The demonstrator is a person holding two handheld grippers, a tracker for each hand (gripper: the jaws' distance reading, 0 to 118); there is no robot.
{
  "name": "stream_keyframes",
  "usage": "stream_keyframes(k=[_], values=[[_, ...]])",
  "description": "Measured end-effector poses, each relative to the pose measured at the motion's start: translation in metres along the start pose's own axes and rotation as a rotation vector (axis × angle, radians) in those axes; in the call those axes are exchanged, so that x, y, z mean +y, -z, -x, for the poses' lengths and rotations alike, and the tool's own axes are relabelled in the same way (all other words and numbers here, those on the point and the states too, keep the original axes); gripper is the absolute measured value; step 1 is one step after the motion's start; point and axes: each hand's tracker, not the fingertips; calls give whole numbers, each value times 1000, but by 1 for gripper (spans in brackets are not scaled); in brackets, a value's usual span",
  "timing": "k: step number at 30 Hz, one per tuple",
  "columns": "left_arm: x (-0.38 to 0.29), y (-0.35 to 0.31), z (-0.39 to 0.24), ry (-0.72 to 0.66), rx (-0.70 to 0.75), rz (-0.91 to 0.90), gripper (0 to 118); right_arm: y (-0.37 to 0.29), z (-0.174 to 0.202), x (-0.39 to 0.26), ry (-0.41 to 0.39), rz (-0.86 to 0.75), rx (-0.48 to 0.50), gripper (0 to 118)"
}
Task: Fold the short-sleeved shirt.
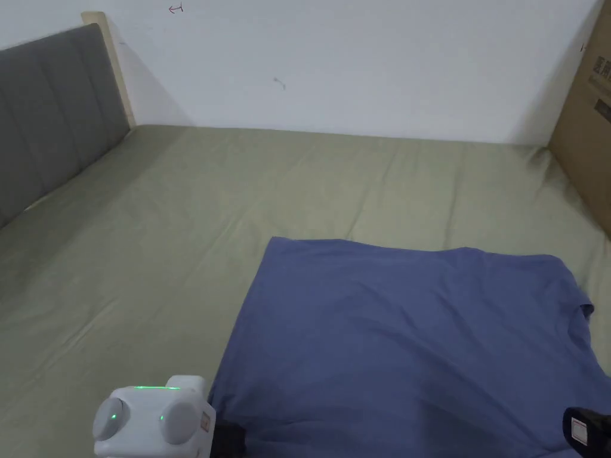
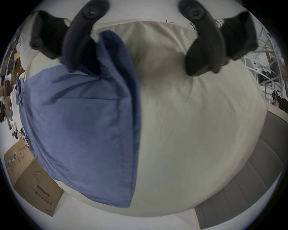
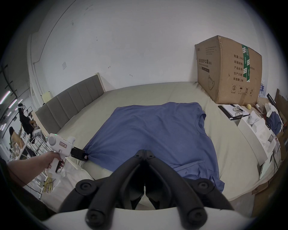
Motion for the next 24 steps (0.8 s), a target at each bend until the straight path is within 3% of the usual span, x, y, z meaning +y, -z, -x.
stream_keyframes(k=[2,3,4,5,10,13,14,15,16,17,19,22,24], values=[[-5,-15,-3,44,-22,-61,75,-1,-2,-3,-8,1,-8,0],[-9,-22,-4,63,-32,-92,52,0,-14,-9,-4,-4,-17,0],[-14,-29,-2,69,-59,-107,16,0,-22,-11,4,-7,-25,0],[-17,-33,-1,58,-115,-104,3,-1,-31,-14,18,-5,-38,0],[-12,-42,24,-53,-200,-103,3,0,-95,-24,168,23,-132,0],[-10,-65,33,-176,-347,-186,3,16,-142,-32,255,211,-148,0],[-9,-72,33,-186,-365,-205,3,23,-156,-35,286,282,-158,12],[-7,-76,33,-188,-371,-212,3,32,-172,-42,316,325,-174,42],[-9,-83,27,-187,-368,-210,3,37,-181,-47,340,349,-180,104],[-8,-87,24,-192,-367,-213,3,45,-189,-53,374,380,-172,117],[-6,-91,20,-184,-359,-234,3,57,-197,-66,405,418,-197,103],[-6,-92,12,-157,-319,-230,3,81,-204,-80,422,489,-292,102],[-6,-88,10,-138,-286,-211,3,84,-202,-87,412,522,-299,96]])
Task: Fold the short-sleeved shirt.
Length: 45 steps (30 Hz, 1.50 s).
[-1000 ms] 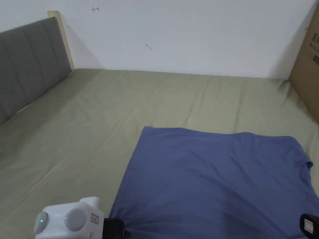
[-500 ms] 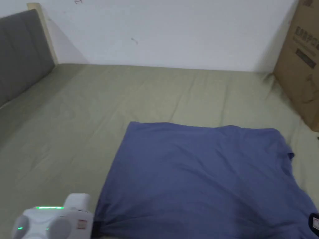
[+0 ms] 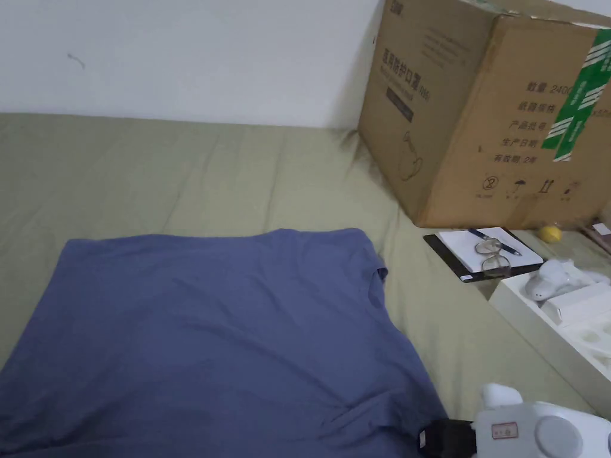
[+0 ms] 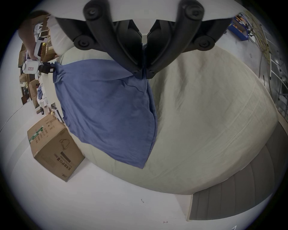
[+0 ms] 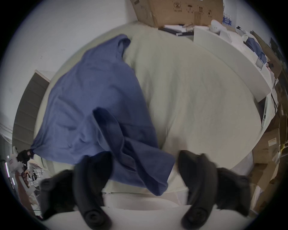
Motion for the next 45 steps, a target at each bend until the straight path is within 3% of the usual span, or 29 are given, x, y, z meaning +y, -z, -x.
stream_keyframes(k=[1,3,4,5,8,13,20,29,35,36,37,38,40,41,42,45], values=[[-2,1,-1,8,7,4,3,4,2,-2,-17,22,-7,69],[-5,3,-4,17,16,19,3,-6,9,-9,-137,-27,-129,38],[-5,3,-1,20,19,23,3,-10,10,-10,-165,-37,-84,17],[-5,3,0,21,20,25,3,-14,12,-11,-183,-42,-35,8],[-7,1,5,7,6,23,3,-39,16,-18,-244,-122,-44,8],[-1,-9,12,-48,-64,-29,3,-74,11,-12,-135,-233,54,8],[64,4,0,-64,-149,-84,3,-91,28,53,-121,-306,103,8],[176,94,-6,-138,-85,-94,3,-15,52,198,-30,-269,69,8],[204,163,-9,-139,-33,-33,3,60,62,245,50,-153,22,8],[203,173,-9,-143,-25,-27,4,69,63,246,53,-140,20,14],[203,178,-9,-149,-14,-22,17,74,64,244,60,-148,12,31],[202,182,-10,-159,-4,-31,41,75,63,240,82,-188,-4,52],[195,179,-9,-158,-2,-62,107,80,56,236,99,-248,3,118],[191,173,-10,-151,-20,-110,118,75,55,229,108,-283,7,113],[184,159,-13,-138,-37,-166,117,65,54,219,124,-363,22,109],[161,125,-17,-64,-89,-252,117,37,52,194,72,-419,54,111]])
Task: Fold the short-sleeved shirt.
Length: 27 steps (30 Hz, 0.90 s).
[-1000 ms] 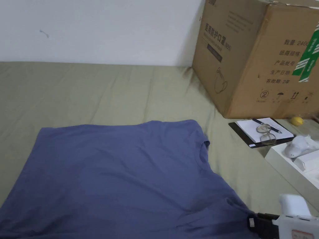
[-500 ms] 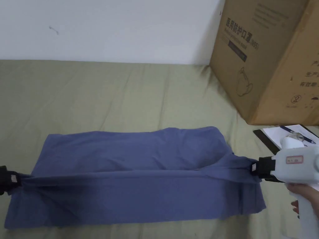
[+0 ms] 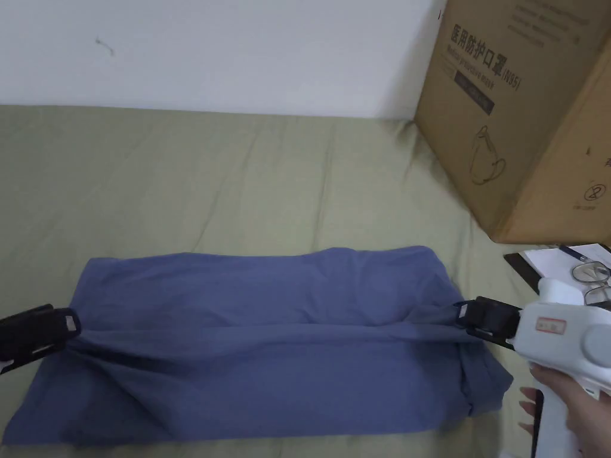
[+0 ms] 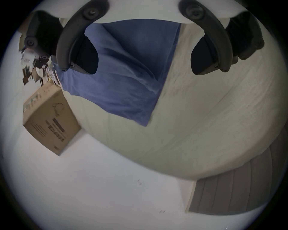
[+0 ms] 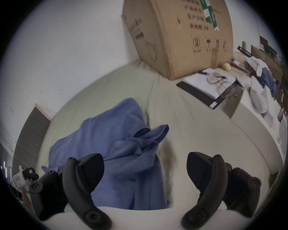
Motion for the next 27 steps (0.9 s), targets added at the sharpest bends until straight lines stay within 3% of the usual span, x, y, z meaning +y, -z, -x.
stream_keyframes(k=[3,4,5,6,7,8,10,13,17,19,20,21,22,23,27], values=[[-25,-50,-11,98,1,-24,117,-63,12,-22,-16,-96,80,111],[-34,-66,-15,114,-28,-23,111,-80,15,-29,-29,-92,116,107],[-47,-86,-20,130,-52,-56,94,-101,20,-40,-50,-95,145,97],[-60,-107,-25,149,-60,-103,63,-119,27,-52,-74,-137,176,73],[-70,-121,-23,171,-60,-128,15,-135,31,-62,-93,-172,202,25],[-80,-135,-29,200,-29,-139,0,-152,36,-73,-113,-205,224,0],[-94,-155,-35,241,36,-143,0,-173,51,-87,-168,-209,211,0],[-90,-163,-20,144,-16,-93,0,-191,65,-94,-195,-198,268,0],[-42,-109,12,1,69,165,0,-198,88,-98,-273,-159,285,0],[-25,-72,23,-32,39,256,0,-198,94,-97,-290,-143,288,0],[-19,-53,26,-39,42,276,10,-198,96,-97,-296,-138,296,0],[-14,-35,30,-46,47,304,37,-199,98,-97,-301,-128,305,0],[-13,-18,32,-21,76,331,87,-190,83,-96,-283,-109,322,0],[-16,-1,30,7,113,362,115,-188,80,-96,-286,-96,320,0],[-25,46,30,90,220,421,113,-181,78,-101,-307,-59,304,0]])
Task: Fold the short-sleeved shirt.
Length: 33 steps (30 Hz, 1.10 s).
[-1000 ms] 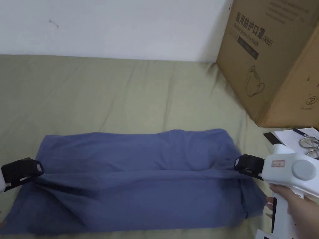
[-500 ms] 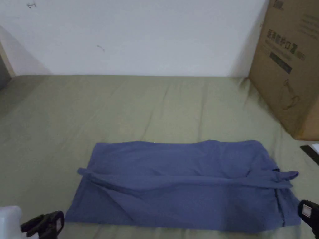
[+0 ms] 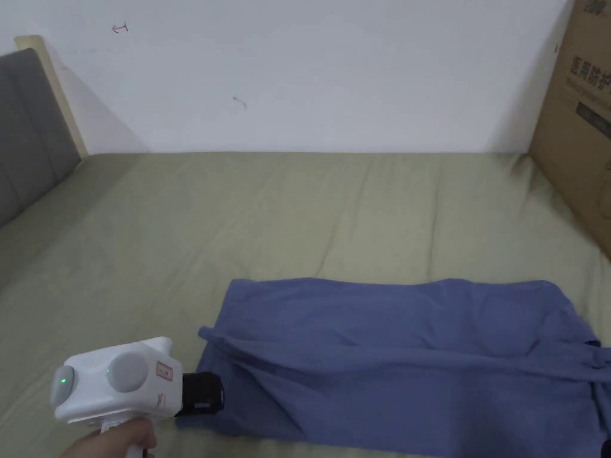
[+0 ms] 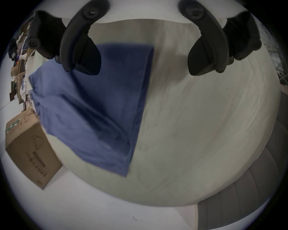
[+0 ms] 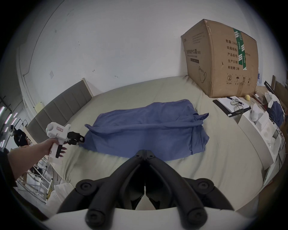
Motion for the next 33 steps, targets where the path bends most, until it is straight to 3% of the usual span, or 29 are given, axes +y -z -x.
stream_keyframes(k=[3,5,6,8,9,13,15,17,19,20,21,22,23,25,27,30,32,33], values=[[-3,17,-17,69,63,115,112,7,-4,-4,-12,28,-34,0],[-2,11,-25,137,127,51,94,10,-9,-5,1,42,-47,0],[-5,4,-32,149,128,24,77,11,-13,-5,8,47,-51,0],[-14,-10,-45,196,122,-18,16,15,-15,-4,19,47,-55,0],[-18,-13,-51,215,79,-16,5,16,-19,-3,28,46,-60,0],[-21,-14,-55,208,-23,21,5,7,-42,16,91,-94,-94,0],[-18,-20,-47,191,0,-21,5,10,-78,37,198,-126,-154,0],[-23,-32,-51,156,5,-52,5,26,-114,56,316,-14,-161,0],[-26,-38,-48,142,5,-55,5,51,-145,64,389,144,-91,0],[-21,-38,-42,138,1,-59,5,65,-156,64,398,201,-87,13],[-21,-39,-39,128,-14,-60,5,78,-164,61,402,256,-126,43],[-21,-40,-38,120,-19,-63,5,89,-169,57,410,293,-142,100],[-22,-40,-38,111,-23,-61,5,105,-173,49,431,349,-146,118],[-21,-39,-37,103,-26,-66,5,114,-184,42,492,353,-185,105],[-21,-35,-41,113,-18,-56,5,140,-189,32,558,400,-198,104],[-21,-30,-44,142,-1,-41,5,165,-193,23,590,411,-170,97],[-20,-25,-42,145,4,-30,5,169,-192,21,610,420,-211,49],[-20,-24,-41,138,3,-27,5,168,-191,21,569,422,-299,15]])
